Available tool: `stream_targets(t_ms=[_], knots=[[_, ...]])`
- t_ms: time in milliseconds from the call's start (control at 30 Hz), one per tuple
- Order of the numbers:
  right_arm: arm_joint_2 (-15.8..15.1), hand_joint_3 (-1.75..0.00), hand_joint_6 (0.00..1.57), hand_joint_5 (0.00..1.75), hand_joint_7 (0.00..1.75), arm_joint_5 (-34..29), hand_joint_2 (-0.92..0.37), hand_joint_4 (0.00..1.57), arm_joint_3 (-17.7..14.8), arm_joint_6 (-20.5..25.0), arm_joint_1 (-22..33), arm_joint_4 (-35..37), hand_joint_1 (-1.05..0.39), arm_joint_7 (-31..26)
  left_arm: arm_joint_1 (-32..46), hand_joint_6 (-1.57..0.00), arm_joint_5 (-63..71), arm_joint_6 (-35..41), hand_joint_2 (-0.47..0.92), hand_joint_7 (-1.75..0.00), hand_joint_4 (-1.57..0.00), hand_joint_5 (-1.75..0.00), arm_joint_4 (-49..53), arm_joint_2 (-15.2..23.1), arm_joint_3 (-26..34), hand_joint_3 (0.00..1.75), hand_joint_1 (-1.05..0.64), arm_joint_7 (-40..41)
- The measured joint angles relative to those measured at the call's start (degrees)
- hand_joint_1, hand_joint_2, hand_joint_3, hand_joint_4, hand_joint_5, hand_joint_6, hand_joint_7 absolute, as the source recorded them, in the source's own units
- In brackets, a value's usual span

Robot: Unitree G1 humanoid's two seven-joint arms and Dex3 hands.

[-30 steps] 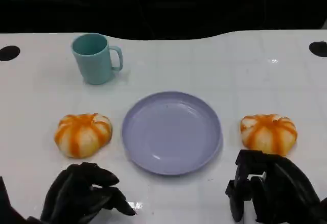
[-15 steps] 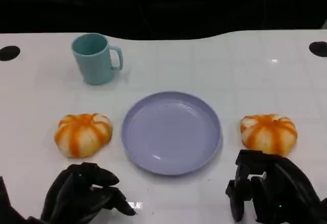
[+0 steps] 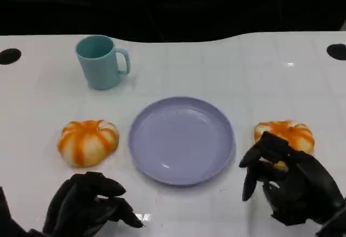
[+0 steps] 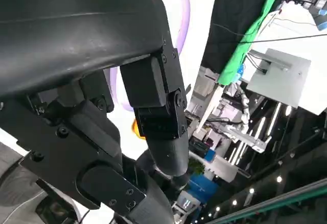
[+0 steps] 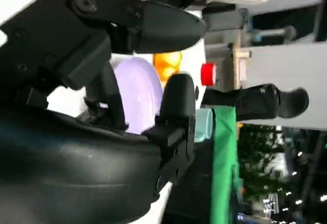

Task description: Grasp the bread from the table and place it into the plate.

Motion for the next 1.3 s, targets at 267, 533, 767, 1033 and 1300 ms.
stream_targets(t_ms=[267,533,767,1033,1300], knots=[[-2.7,-0.38,0.0,1.71,1.38,-4.8,-0.92,0.01,0.1,-7.4,-1.3,1.5,-0.93,-3.0,-0.2,-1.57,0.0,-0.1,0.59,-0.16,-1.57,-0.43,0.2,0.0,0.1,0.01,-0.94,0.0],[-5.6,-0.46,0.0,1.41,1.07,-13.2,-0.92,0.0,0.1,-13.9,-2.9,3.0,-0.88,-9.9,-0.2,-1.57,0.0,0.0,0.58,-0.16,-1.57,-0.42,0.3,0.0,0.1,0.0,-0.92,0.0],[-10.1,-0.59,0.0,0.56,0.68,-25.0,-0.77,0.0,0.1,-21.4,-4.9,5.1,-0.73,-20.3,-0.3,-1.57,0.0,0.0,0.58,-0.15,-1.57,-0.41,0.4,0.0,0.2,0.0,-0.91,0.0],[-14.3,-0.71,0.0,0.01,0.1,-35.6,-0.62,0.0,0.3,-22.8,-6.1,5.1,-0.69,-29.4,-0.3,-1.57,0.0,0.1,0.58,-0.16,-1.57,-0.42,0.4,0.0,0.0,0.0,-0.92,0.0],[-18.1,-1.35,0.0,0.0,0.0,-46.4,-0.01,0.0,1.9,-15.6,-6.0,-1.9,-0.34,-33.8,-0.8,-1.57,0.1,0.1,0.57,-0.16,-1.57,-0.42,1.0,-0.1,-0.1,0.0,-0.93,0.9]])
